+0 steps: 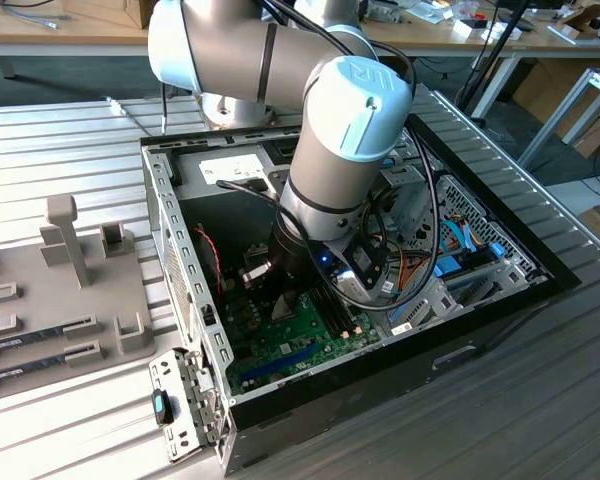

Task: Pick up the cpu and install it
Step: 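Place the cpu into insertion slot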

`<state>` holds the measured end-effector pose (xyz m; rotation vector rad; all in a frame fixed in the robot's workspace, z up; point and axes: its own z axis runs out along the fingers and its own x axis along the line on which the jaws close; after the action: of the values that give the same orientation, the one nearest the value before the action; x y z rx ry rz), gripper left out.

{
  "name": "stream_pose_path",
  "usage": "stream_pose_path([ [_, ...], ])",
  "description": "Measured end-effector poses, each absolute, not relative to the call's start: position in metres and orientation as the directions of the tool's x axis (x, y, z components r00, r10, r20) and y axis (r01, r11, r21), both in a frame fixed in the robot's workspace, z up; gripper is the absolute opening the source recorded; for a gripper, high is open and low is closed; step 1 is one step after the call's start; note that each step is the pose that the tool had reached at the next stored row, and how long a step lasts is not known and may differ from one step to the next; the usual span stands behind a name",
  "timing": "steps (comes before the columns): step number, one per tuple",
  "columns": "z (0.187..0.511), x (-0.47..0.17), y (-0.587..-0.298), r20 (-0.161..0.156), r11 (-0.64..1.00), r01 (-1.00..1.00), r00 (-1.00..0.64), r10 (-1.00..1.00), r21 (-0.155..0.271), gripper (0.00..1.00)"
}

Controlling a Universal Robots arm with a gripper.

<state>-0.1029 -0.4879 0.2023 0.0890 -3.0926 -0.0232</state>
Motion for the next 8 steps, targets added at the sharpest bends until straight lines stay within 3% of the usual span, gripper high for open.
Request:
stream_pose_path([
  [8,0.2038,-0.1029,-0.4879,0.047,0.998,-0.057,-0.997,-0.058,0.016,0.40],
])
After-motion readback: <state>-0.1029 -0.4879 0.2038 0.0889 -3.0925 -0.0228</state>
